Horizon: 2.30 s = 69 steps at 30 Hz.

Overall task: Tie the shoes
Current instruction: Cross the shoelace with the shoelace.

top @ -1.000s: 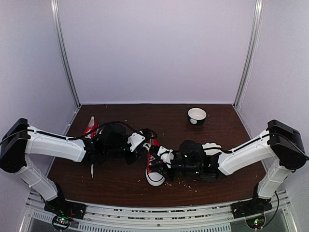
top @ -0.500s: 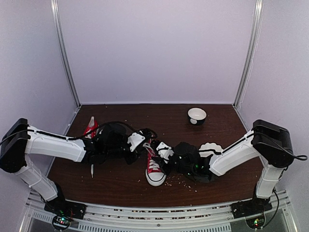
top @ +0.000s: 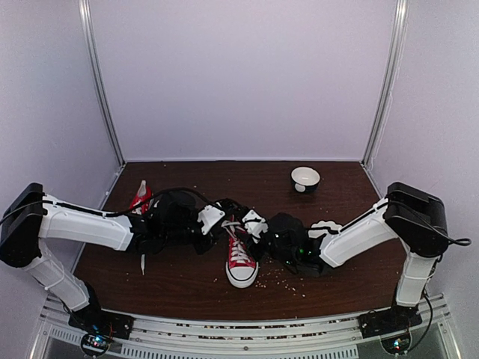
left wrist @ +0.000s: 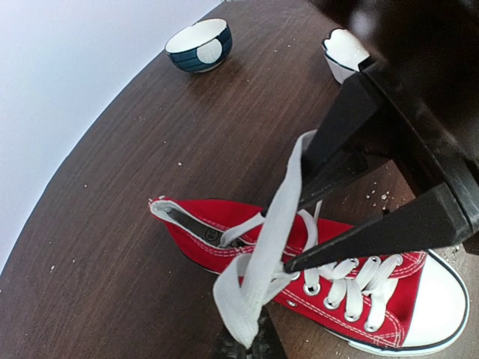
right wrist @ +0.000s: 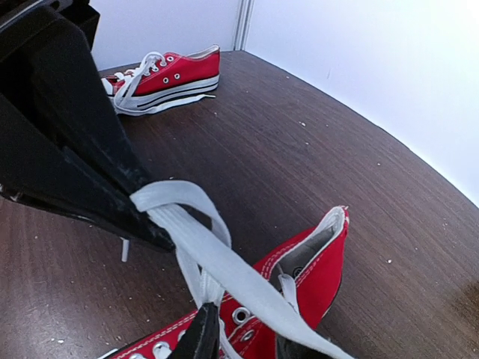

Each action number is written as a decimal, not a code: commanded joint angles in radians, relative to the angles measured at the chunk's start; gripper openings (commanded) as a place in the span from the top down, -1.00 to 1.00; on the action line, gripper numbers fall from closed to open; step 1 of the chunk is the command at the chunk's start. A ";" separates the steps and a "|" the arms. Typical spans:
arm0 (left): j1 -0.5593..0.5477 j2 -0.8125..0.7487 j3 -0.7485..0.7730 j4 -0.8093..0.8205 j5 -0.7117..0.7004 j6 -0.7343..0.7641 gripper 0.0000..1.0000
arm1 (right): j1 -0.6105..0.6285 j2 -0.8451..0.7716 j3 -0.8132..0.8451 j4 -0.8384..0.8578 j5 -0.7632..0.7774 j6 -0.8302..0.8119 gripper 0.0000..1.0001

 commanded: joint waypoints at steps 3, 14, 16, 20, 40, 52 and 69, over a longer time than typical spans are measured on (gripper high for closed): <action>-0.005 -0.001 0.032 0.040 0.001 -0.006 1.00 | -0.021 0.012 0.013 0.051 -0.152 0.004 0.46; -0.005 -0.006 0.030 0.039 -0.002 -0.006 1.00 | -0.027 0.072 0.064 0.032 -0.142 0.029 0.45; -0.005 -0.006 0.030 0.037 -0.002 -0.006 1.00 | -0.030 0.073 0.064 0.022 -0.127 0.031 0.64; -0.005 -0.008 0.029 0.036 -0.011 -0.007 1.00 | -0.036 0.035 0.018 0.037 -0.133 0.045 0.87; -0.005 0.031 0.055 0.008 -0.053 -0.024 1.00 | -0.022 -0.146 0.011 -0.195 -0.603 0.158 1.00; -0.003 0.060 0.067 -0.001 -0.072 -0.028 1.00 | -0.019 -0.186 -0.009 -0.143 -0.824 0.606 1.00; -0.003 0.084 0.081 -0.017 -0.044 -0.045 1.00 | 0.026 -0.361 0.028 -0.730 -0.272 0.393 1.00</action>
